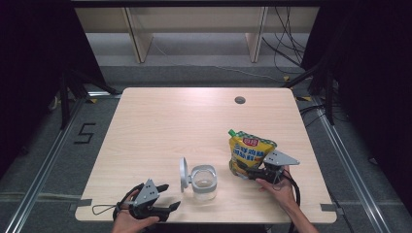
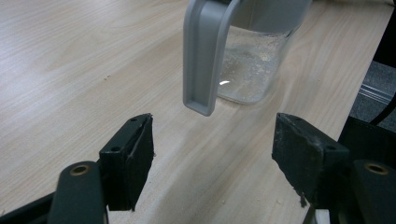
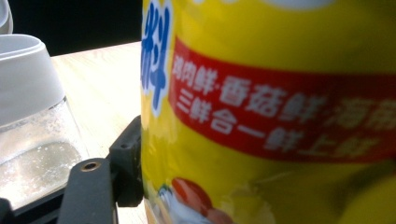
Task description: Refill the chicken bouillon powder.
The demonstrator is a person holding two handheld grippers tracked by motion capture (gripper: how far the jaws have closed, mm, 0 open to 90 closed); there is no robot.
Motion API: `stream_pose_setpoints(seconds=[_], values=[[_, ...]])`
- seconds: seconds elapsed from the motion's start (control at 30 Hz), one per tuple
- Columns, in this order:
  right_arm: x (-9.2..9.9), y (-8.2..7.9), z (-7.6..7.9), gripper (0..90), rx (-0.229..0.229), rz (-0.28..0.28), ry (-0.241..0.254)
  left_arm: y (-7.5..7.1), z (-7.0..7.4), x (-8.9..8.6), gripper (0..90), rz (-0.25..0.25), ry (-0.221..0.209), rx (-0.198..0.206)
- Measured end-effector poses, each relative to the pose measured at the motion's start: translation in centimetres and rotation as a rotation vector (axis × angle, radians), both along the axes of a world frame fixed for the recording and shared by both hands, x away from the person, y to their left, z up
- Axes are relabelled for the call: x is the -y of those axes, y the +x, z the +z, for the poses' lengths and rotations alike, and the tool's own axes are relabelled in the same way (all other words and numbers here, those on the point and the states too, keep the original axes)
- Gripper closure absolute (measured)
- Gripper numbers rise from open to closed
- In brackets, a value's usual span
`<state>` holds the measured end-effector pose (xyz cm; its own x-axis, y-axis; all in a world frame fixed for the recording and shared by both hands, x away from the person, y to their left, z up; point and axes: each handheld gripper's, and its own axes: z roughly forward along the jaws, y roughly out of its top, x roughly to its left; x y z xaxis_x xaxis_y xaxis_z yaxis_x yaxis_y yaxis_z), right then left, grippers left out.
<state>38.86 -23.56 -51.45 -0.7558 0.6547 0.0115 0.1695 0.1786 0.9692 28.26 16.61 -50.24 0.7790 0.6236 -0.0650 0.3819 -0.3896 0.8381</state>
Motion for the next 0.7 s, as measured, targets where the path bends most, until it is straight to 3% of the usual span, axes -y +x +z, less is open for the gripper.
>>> stream_pose_setpoints(seconds=[0.03,0.1,0.13,0.2,0.27,0.3,0.33,0.37,0.5,0.57,0.6,0.67,0.7], values=[[0.0,0.0,0.0,32.2,-0.026,0.023,0.003,0.0,0.0,0.0,29.4,-0.009,0.009,0.002],[-0.2,-0.1,-0.2,31.0,-0.044,-0.002,-0.007,0.1,0.0,-0.1,29.4,-0.017,0.039,0.020],[-0.2,0.2,-0.2,29.1,-0.016,-0.003,-0.016,0.1,0.0,0.0,29.4,-0.010,0.030,0.013],[-0.5,0.1,-0.2,28.9,-0.053,0.022,0.019,0.0,0.0,0.0,29.4,-0.003,0.015,-0.003],[-0.4,0.4,-0.2,31.0,-0.001,0.006,-0.011,0.0,-0.1,0.0,29.4,-0.001,0.015,0.000],[-0.3,0.3,-0.1,31.7,-0.017,-0.012,-0.023,0.0,0.0,-0.1,29.4,-0.005,0.024,0.000],[-0.4,0.2,-0.2,32.4,-0.031,-0.001,0.008,0.0,0.0,0.0,29.4,0.000,0.024,0.005],[-0.4,0.1,-0.1,32.8,-0.050,-0.007,-0.005,0.0,0.0,0.0,29.4,-0.001,0.009,0.008],[-0.4,0.2,0.2,35.8,-0.016,-0.017,-0.017,0.1,0.1,-0.2,29.4,-0.030,0.032,0.015],[-0.8,-0.3,0.5,36.6,-0.021,-0.030,-0.040,0.1,0.1,-0.2,29.4,-0.028,0.031,0.015],[-0.9,-0.2,0.6,36.9,0.035,-0.033,-0.073,0.1,0.1,-0.2,29.4,-0.026,0.028,0.017],[-1.1,-0.4,1.0,37.2,0.063,-0.025,-0.112,0.1,0.1,-0.3,29.4,-0.026,0.032,0.018],[-1.2,-0.6,1.1,37.4,0.042,-0.037,-0.120,0.1,0.1,-0.3,29.4,-0.024,0.027,0.017]])
